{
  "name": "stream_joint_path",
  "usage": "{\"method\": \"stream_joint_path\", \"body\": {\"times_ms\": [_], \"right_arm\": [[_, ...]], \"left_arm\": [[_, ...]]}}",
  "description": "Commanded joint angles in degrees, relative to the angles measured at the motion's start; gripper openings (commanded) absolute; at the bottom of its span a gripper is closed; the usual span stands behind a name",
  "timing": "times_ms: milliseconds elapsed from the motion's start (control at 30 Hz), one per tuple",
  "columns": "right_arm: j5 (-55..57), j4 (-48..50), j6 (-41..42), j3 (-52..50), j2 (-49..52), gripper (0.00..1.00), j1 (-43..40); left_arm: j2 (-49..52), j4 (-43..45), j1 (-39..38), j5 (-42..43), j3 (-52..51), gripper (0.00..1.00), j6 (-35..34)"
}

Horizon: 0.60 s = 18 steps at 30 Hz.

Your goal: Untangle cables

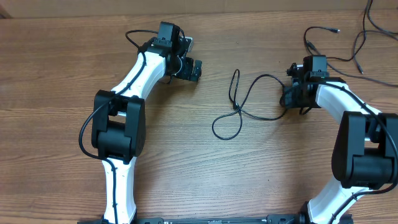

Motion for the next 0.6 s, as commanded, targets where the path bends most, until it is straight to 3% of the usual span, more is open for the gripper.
{"method": "stream_joint_path", "body": {"times_ms": [0, 267, 567], "right_arm": [[3.1, -0.7, -0.2, -2.4, 5.1, 0.04, -0.1], [4.8, -2.6, -0.2, -1.1, 5.1, 0.04, -0.1], [2.4, -17.7, 4.5, 7.8, -0.4, 0.04, -0.1]], "left_arm": [[-0.4, 0.2, -0.3, -0.5, 1.3, 1.00, -1.0], [-0.4, 0.2, -0.3, -0.6, 1.3, 1.00, -1.0], [-0.4, 0.2, -0.3, -0.6, 1.3, 1.00, -1.0]]}}
